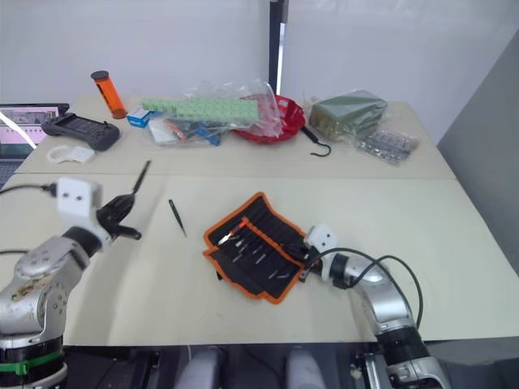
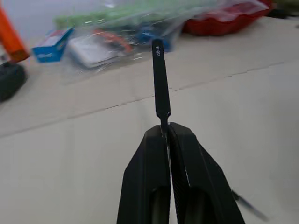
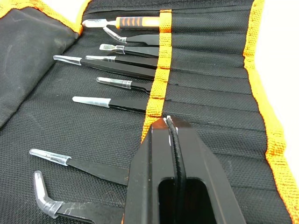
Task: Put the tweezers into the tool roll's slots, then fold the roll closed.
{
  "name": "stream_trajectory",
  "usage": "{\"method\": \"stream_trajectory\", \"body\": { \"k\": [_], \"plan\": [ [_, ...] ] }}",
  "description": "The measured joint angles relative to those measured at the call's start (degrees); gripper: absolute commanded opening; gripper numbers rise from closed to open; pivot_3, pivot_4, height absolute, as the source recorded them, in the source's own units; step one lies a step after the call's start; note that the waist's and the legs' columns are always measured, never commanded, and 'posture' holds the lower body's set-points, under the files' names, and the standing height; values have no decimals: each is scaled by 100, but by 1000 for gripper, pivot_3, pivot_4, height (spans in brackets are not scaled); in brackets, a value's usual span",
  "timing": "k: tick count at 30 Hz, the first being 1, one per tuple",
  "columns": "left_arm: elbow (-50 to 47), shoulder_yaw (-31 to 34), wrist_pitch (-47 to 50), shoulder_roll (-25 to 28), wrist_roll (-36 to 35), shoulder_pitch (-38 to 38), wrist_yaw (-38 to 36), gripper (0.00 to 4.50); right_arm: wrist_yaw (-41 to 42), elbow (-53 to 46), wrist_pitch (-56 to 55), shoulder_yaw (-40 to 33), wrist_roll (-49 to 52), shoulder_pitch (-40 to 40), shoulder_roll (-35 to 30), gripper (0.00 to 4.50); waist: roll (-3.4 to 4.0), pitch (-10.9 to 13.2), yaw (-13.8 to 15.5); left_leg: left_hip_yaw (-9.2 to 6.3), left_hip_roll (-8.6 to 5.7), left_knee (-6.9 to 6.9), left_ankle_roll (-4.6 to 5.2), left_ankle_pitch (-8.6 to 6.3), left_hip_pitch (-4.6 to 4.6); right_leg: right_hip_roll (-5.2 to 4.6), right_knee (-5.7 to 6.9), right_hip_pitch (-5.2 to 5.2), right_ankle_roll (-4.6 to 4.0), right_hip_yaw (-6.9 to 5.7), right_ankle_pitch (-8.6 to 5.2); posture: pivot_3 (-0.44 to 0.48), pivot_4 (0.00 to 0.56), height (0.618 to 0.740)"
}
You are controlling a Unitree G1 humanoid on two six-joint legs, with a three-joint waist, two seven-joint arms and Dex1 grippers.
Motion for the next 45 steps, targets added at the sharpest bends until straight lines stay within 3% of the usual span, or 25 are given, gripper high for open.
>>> {"method": "stream_trajectory", "body": {
  "k": [7,13,22,27,45],
  "plan": [
    [-403,-1101,845,226,-511,-593,-718,21,-169,-334,52,-46,4,217,-40,0,4,5,2,-4,-1,5,5,-2,-50,2,7,-49,3,-2,-2,0,150,740],
    [-692,-1634,1580,317,-1083,-1043,-1156,21,-278,-823,322,-155,60,473,-199,0,22,20,56,-6,-5,15,7,-2,-75,0,16,-69,5,-3,-3,0,150,740],
    [-796,-2126,2312,298,-1416,-1287,-1192,21,-302,-1493,893,-288,212,716,-497,0,41,44,104,-5,-6,19,7,-2,-77,2,23,-73,6,-2,-3,0,150,740],
    [-894,-2645,2582,319,-1178,-1341,-856,21,-296,-1712,1054,-377,285,894,-649,0,40,46,133,-6,-7,27,8,-1,-80,2,26,-73,6,-1,-3,0,150,740],
    [-1050,-2505,3247,128,-1816,-1365,-878,21,-246,-2209,1365,-575,510,1392,-850,0,40,46,130,-6,-6,33,8,-1,-78,3,34,-73,6,-1,-3,0,150,740]
  ]
}}
